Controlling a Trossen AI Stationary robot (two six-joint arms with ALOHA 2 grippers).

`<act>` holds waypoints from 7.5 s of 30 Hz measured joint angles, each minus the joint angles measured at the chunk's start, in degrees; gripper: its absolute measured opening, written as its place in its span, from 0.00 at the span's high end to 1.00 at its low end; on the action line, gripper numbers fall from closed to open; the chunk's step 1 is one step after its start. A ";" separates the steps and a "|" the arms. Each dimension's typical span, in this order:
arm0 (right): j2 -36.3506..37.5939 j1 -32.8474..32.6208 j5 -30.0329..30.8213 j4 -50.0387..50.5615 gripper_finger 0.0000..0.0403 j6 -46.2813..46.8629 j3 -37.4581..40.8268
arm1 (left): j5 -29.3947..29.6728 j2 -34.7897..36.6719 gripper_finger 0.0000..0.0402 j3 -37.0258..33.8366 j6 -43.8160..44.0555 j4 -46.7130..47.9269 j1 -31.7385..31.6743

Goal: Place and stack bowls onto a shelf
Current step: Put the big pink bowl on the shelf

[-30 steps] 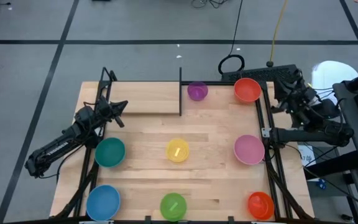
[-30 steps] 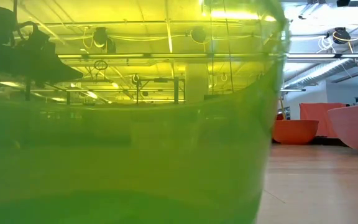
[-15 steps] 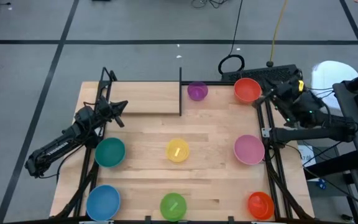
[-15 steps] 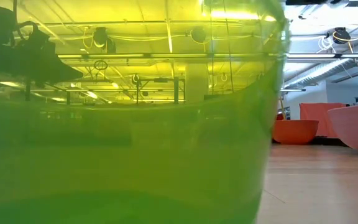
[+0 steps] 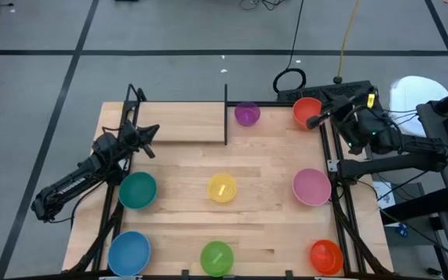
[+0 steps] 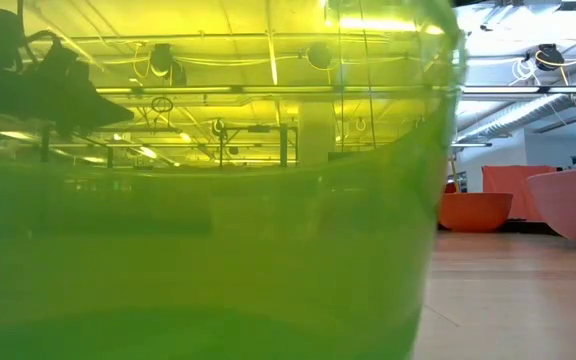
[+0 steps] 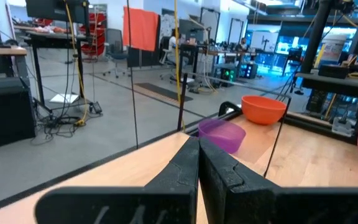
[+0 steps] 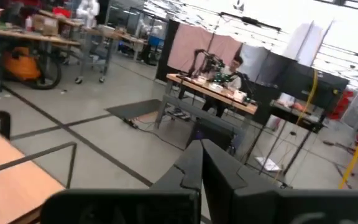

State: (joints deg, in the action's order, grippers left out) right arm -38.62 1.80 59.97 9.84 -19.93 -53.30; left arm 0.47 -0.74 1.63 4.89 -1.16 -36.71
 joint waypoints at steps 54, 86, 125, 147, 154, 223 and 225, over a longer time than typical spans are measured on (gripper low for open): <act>-15.13 -2.02 -57.98 60.58 0.71 36.46 8.06 | 0.04 0.00 0.98 0.00 0.07 -0.78 0.00; -17.72 -1.76 -52.48 54.64 0.71 30.19 10.62 | 0.02 -0.01 0.98 0.00 0.06 -1.49 0.00; -24.12 3.87 -52.14 52.22 0.71 18.07 7.61 | 0.02 -0.02 0.98 0.02 0.77 -3.51 0.00; -36.37 11.75 -57.07 49.55 0.71 1.21 7.65 | 0.00 -0.02 0.98 0.02 1.59 -3.40 0.02; -40.86 12.96 -57.07 48.06 0.78 1.35 7.65 | 0.00 0.00 0.98 0.02 1.57 -3.39 0.02; -86.76 25.23 -64.58 23.97 1.00 -3.72 -71.07 | 4.17 0.00 0.98 1.69 7.87 -23.05 0.00; -87.81 25.70 -64.60 23.37 1.00 -3.99 -71.06 | 4.17 0.00 0.98 1.70 7.86 -23.05 0.00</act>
State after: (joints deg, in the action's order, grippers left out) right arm -126.43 27.50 -4.63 33.21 -23.92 -124.36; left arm 4.64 -0.73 3.33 12.75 -24.21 -36.71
